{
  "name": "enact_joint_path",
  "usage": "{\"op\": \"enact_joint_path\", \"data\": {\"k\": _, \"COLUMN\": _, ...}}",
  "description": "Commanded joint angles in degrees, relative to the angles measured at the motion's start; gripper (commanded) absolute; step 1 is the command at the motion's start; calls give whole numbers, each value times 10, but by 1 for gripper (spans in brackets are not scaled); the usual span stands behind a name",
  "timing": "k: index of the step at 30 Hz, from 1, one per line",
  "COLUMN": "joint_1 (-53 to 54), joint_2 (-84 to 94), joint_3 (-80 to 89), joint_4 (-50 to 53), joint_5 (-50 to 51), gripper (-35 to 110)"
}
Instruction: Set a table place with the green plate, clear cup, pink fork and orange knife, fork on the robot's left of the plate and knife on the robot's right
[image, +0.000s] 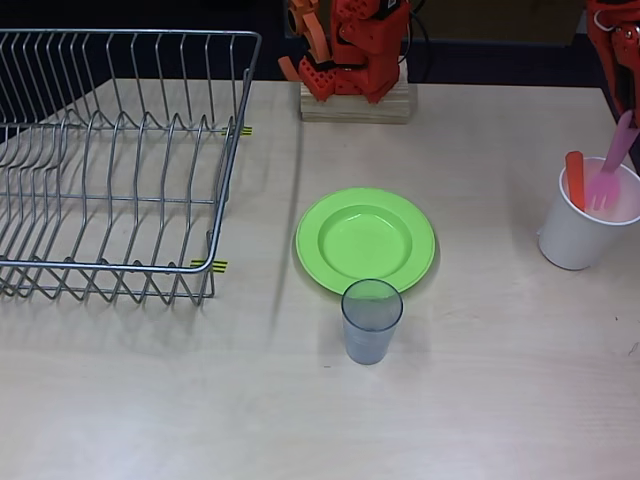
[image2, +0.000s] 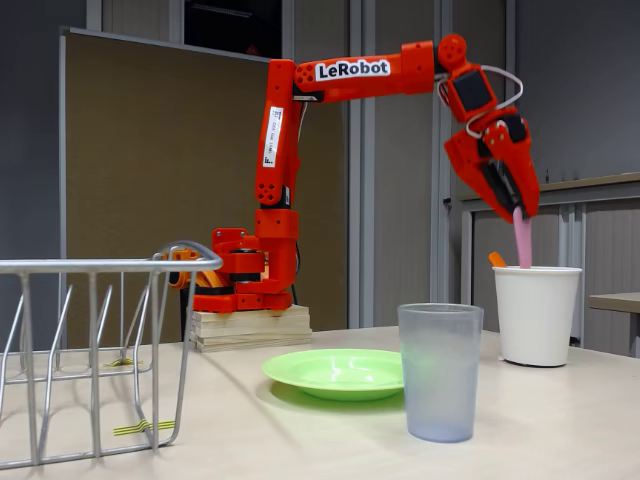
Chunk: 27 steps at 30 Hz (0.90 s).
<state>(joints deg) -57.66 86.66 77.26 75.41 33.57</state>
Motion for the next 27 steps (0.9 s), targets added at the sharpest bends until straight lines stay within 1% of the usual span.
{"op": "enact_joint_path", "data": {"k": 1, "joint_1": -4, "joint_2": 15, "joint_3": -71, "joint_4": 62, "joint_5": 5, "gripper": 0}}
{"op": "enact_joint_path", "data": {"k": 9, "joint_1": -3, "joint_2": 25, "joint_3": -203, "joint_4": 197, "joint_5": 11, "gripper": 0}}
{"op": "enact_joint_path", "data": {"k": 14, "joint_1": 14, "joint_2": 50, "joint_3": -229, "joint_4": 217, "joint_5": -24, "gripper": 0}}
{"op": "enact_joint_path", "data": {"k": 16, "joint_1": 33, "joint_2": 57, "joint_3": -236, "joint_4": 212, "joint_5": -76, "gripper": 0}}
{"op": "enact_joint_path", "data": {"k": 20, "joint_1": 104, "joint_2": 69, "joint_3": -220, "joint_4": 173, "joint_5": -250, "gripper": 0}}
{"op": "enact_joint_path", "data": {"k": 24, "joint_1": 185, "joint_2": 86, "joint_3": -114, "joint_4": 109, "joint_5": -368, "gripper": 0}}
{"op": "enact_joint_path", "data": {"k": 27, "joint_1": 235, "joint_2": 100, "joint_3": -10, "joint_4": 29, "joint_5": -414, "gripper": 0}}
